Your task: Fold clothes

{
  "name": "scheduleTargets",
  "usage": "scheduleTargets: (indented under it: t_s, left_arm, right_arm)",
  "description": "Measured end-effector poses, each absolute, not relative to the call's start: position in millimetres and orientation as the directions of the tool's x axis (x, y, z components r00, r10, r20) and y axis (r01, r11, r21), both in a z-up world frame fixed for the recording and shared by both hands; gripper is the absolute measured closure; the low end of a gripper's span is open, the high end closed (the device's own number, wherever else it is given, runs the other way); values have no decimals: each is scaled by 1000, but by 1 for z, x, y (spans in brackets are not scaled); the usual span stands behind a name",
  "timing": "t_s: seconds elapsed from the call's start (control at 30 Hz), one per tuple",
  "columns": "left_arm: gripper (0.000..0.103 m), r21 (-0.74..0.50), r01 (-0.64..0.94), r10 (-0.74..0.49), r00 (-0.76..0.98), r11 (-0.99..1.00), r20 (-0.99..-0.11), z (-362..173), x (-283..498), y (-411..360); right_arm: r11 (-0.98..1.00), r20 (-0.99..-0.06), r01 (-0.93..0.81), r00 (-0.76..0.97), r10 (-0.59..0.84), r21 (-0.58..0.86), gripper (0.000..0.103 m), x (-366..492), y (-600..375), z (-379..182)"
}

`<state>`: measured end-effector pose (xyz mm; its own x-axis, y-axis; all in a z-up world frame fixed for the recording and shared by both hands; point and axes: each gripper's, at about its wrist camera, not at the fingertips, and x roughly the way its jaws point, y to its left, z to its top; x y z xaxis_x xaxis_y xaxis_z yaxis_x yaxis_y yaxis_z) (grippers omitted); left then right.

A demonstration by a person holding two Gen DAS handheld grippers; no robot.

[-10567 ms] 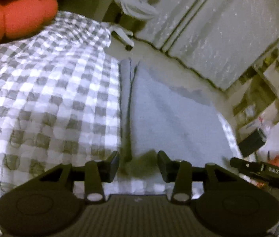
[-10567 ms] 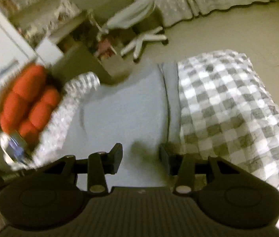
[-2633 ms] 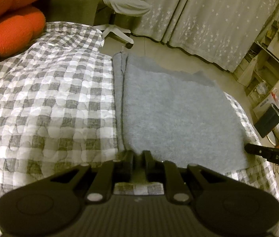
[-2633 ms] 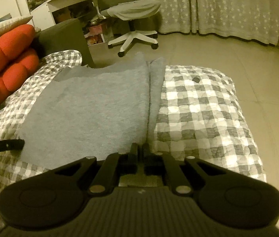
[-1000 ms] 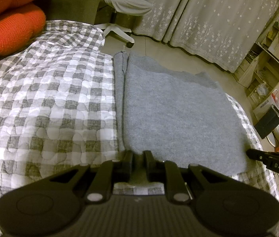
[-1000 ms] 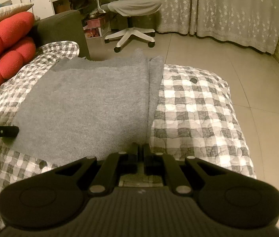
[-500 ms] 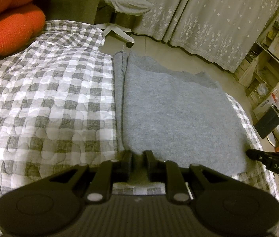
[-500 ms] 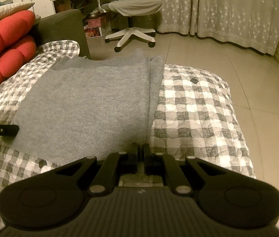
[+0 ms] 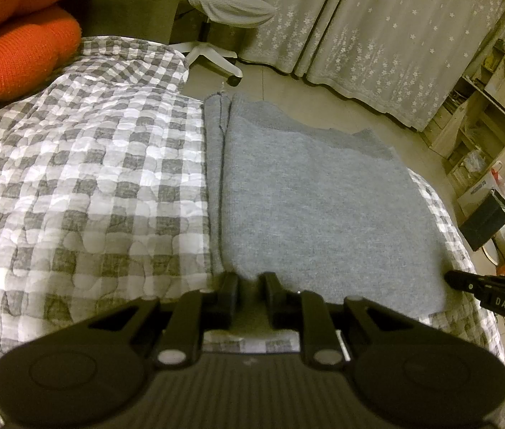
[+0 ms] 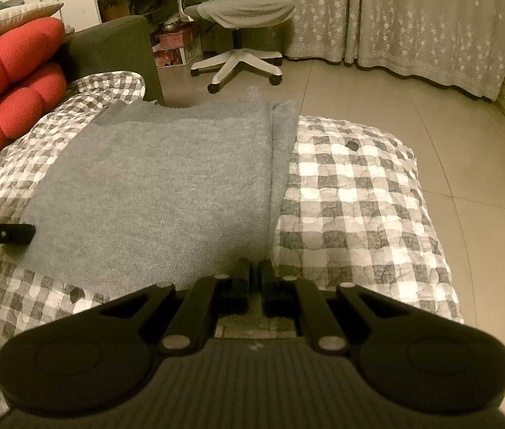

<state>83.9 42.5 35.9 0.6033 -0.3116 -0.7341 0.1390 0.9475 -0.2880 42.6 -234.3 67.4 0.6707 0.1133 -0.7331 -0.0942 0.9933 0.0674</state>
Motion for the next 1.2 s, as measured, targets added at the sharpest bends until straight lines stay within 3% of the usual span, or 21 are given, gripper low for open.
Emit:
scheduleTargets:
  t_s: [0.63,0.77,1.2]
  left_arm:
    - [86,-319,125,-328,597,940,-732,38,83,48]
    - [78,-329,97,-317,611,940,-726,41,81,55]
    - [77,-337,76,-315,590,938,-743,42,71,57]
  right_arm:
    - [992,-739,-101,662,128,82,95,42,-239,68]
    - [991,-738,-95,661,135,96,95,40,-245,70]
    - [990,-730,-89,669,141,110,95,38,-248,74]
